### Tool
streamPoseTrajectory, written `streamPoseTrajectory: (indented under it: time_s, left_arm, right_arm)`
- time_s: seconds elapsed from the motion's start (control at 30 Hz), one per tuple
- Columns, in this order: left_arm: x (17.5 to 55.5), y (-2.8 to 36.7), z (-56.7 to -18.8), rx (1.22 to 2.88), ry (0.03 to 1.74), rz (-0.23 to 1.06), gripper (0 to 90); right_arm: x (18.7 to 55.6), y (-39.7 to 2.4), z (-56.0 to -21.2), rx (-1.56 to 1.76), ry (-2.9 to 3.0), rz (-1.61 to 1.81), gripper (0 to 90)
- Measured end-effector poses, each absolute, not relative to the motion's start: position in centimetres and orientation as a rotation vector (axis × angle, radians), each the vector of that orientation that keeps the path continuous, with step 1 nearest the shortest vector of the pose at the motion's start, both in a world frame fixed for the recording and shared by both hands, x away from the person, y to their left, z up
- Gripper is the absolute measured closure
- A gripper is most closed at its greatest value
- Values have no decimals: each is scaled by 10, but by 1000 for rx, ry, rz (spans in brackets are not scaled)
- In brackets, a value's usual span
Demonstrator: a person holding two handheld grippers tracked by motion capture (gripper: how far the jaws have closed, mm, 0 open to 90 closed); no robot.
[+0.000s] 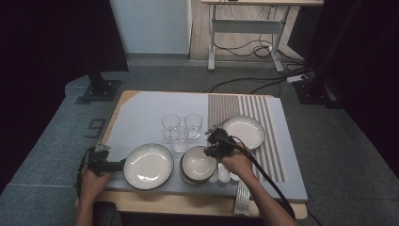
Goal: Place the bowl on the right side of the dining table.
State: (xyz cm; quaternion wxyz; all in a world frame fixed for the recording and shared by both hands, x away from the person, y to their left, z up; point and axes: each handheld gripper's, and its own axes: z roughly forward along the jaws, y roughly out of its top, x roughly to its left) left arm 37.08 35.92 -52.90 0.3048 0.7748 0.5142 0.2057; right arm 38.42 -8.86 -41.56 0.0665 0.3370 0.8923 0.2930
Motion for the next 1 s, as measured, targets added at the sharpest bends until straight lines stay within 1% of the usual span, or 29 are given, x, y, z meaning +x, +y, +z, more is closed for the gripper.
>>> streamPoseTrajectory:
  time_s: [0.33, 1.0]
  left_arm:
    - [371, 359, -529, 2052, 1362, 545, 29]
    - [371, 359, -529, 2052, 1363, 544, 29]
  right_arm:
    - [390, -97, -404, 1055, 2688, 942, 817]
    - [407, -119, -384, 1120, 2641, 949, 814]
